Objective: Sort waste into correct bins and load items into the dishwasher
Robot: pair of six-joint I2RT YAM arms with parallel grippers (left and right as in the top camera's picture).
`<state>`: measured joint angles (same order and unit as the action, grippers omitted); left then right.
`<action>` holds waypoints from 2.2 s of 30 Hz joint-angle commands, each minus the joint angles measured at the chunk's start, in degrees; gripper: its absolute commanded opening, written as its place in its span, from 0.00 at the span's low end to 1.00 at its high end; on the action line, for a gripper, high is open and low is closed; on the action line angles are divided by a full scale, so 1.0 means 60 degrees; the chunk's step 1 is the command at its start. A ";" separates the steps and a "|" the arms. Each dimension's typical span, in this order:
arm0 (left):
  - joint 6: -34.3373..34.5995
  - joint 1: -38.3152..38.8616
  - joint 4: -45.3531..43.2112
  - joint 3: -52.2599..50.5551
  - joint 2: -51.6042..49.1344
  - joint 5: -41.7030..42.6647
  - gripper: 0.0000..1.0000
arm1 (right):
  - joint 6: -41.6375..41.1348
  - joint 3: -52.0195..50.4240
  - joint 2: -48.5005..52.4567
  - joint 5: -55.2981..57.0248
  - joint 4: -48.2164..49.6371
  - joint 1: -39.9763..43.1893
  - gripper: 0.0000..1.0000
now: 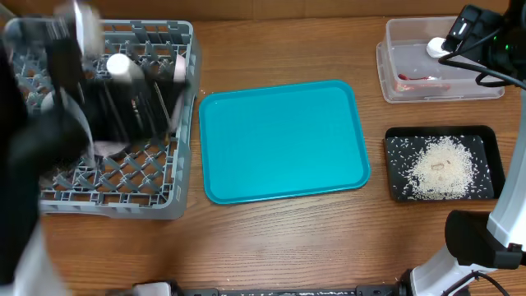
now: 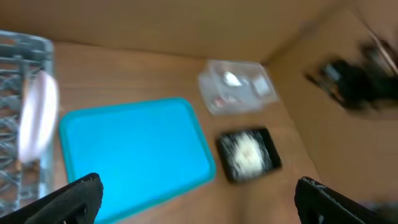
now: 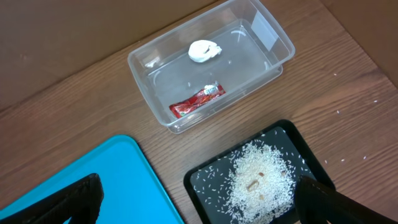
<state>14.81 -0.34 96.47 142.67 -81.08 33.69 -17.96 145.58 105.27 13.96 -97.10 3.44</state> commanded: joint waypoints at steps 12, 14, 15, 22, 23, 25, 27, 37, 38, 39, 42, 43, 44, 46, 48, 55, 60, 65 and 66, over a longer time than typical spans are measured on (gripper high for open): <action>0.2368 0.2506 0.0055 -0.6470 0.4958 -0.1559 1.00 | 0.0066 0.0018 -0.0007 0.0058 0.0015 0.0029 1.00; 0.2357 0.2506 0.0055 -0.6728 0.5158 -0.1599 1.00 | 0.0066 0.0018 -0.0007 0.0058 0.0015 0.0029 1.00; 0.2357 0.2506 0.0055 -0.6768 0.5191 -0.1694 1.00 | 0.0069 0.0018 -0.0007 0.0058 0.0015 0.0029 1.00; 0.1279 0.2506 0.0055 -0.6772 0.5176 -0.1785 1.00 | 0.0066 0.0018 -0.0007 0.0058 0.0015 0.0029 1.00; 0.0929 0.2506 0.0055 -0.6772 0.5176 -0.1916 1.00 | 0.0069 0.0018 -0.0007 0.0058 0.0015 0.0029 1.00; 0.0135 0.2506 0.0055 -0.6794 0.5176 -0.2073 1.00 | 0.0069 0.0018 -0.0007 0.0058 0.0015 0.0029 1.00; -0.0641 0.2506 0.0055 -0.7089 0.5187 -0.2116 1.00 | 0.0066 0.0018 -0.0007 0.0058 0.0015 0.0029 1.00; -0.1399 0.1909 -0.3825 -1.1901 0.7023 -0.2758 1.00 | 0.0066 0.0018 -0.0007 0.0058 0.0015 0.0029 1.00; -0.1439 0.1789 -0.4747 -1.2812 0.7555 -0.2758 1.00 | 0.0066 0.0018 -0.0007 0.0058 0.0015 0.0029 1.00; -0.1435 0.1716 -0.5169 -1.3304 0.7861 -0.2758 1.00 | 0.0066 0.0018 -0.0007 0.0058 0.0015 0.0029 1.00; -0.1439 0.1439 -0.5876 -1.4921 0.8950 -0.2758 1.00 | 0.0066 0.0018 -0.0007 0.0058 0.0015 0.0029 1.00; -0.1439 0.1351 -0.5872 -1.5354 0.9260 -0.2758 1.00 | 0.0066 0.0018 -0.0007 0.0058 0.0015 0.0029 1.00; -0.1439 0.1257 -0.5890 -1.5784 0.9562 -0.2783 1.00 | 0.0069 0.0018 -0.0007 0.0058 0.0015 0.0029 1.00; -0.1439 0.1053 -0.6153 -1.6648 1.0211 -0.3384 1.00 | 0.0066 0.0018 -0.0007 0.0058 0.0015 0.0029 1.00; -0.1439 0.0958 -0.6714 -1.7475 1.0805 -0.3985 1.00 | 0.0066 0.0018 -0.0007 0.0058 0.0015 0.0029 1.00; -0.1694 0.0929 -1.0612 -2.0178 1.2386 -0.4262 1.00 | 0.0066 0.0018 -0.0007 0.0058 0.0015 0.0029 1.00; -0.1690 0.0903 -1.2604 -2.1726 1.3063 -0.4699 1.00 | 0.0069 0.0018 -0.0007 0.0058 0.0015 0.0029 1.00; -0.1690 0.0721 -1.3774 -2.2899 1.3446 -0.4983 1.00 | 0.0069 0.0018 -0.0007 0.0058 0.0015 0.0029 1.00; -0.1694 0.0688 -1.3996 -2.3117 1.3493 -0.4987 1.00 | 0.0069 0.0018 -0.0007 0.0058 0.0015 0.0029 1.00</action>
<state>5.56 4.56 14.52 7.01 -1.67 6.09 -17.93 145.49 105.27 13.93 -97.12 3.44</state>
